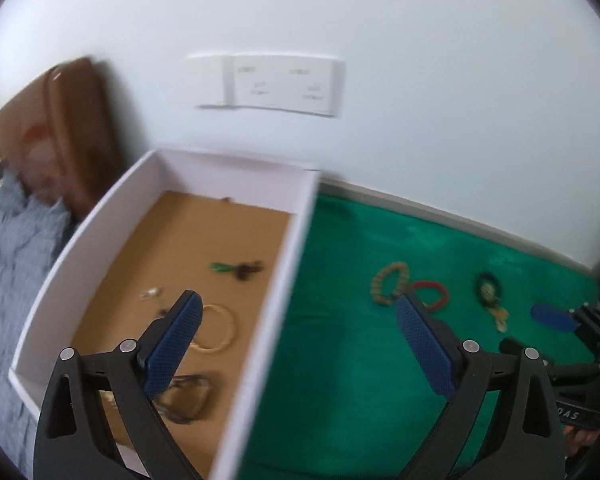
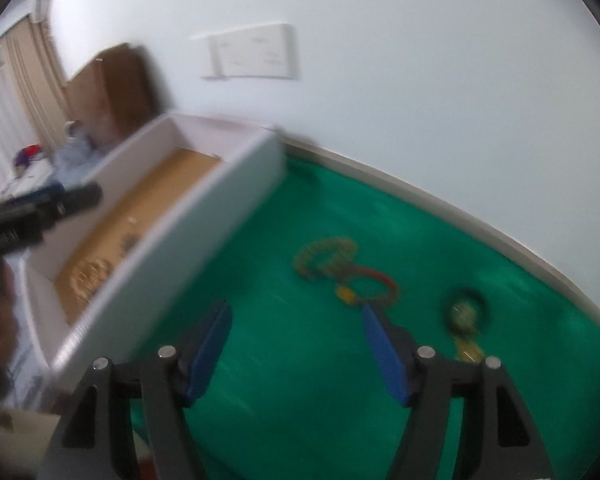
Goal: Organize jewelry
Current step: 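Withdraw both tools from the box back over the green cloth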
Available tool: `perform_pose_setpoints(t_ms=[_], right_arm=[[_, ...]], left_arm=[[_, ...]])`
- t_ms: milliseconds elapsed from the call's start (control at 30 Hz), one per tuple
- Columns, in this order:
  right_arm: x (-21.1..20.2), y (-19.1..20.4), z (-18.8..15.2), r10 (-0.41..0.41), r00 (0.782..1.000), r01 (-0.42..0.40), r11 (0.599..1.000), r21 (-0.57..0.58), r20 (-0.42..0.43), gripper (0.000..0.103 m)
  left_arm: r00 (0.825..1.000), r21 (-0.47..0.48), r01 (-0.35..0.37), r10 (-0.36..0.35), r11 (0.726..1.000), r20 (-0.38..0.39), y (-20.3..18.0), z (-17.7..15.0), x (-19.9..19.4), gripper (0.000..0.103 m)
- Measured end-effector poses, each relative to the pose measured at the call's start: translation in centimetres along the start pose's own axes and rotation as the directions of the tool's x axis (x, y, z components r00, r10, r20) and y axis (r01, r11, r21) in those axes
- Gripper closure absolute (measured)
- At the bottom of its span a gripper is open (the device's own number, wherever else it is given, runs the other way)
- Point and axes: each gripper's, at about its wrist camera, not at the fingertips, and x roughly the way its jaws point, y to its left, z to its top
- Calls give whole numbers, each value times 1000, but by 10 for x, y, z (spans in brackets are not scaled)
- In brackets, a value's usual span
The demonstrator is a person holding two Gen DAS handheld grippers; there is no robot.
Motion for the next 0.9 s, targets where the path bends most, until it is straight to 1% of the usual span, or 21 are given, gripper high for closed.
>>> perform_pose_setpoints(t_ms=[67,133,233,333,400,467,567,900], right_arm=[[-17,-20,-13,-51,999,51,998,36,14,34],[-33,-35,-21,-92,995,90,993,71,36,34],[-51,-59,-32,-131,989,121,983,138,68,34],[-64,-79,-45,-177,982,162,968,193,62,34],[-70,-89,-53,-189,981,174,959,223,50,34],[-78,-95,-60,-197,979,180,954,240,48,34],[-87,-96,-65,-203,978,185,954,237,55,34],[-106,-94,-70,-188,979,167,964,209,82,34]], left_arm=[[1000,40,16,-16,999,2,-21,-3,-1,5],[999,74,48,-48,996,-4,-45,-5,-5,5],[996,100,88,-86,991,-22,-70,-6,-11,5],[992,132,125,-120,983,-46,-93,-8,-15,3],[990,162,142,-135,977,-50,-110,-11,-17,2],[986,162,162,-154,973,-59,-120,-14,-18,2],[977,135,205,-195,969,-81,-131,-19,-20,2],[985,168,171,-163,971,-61,-150,-23,-34,2]])
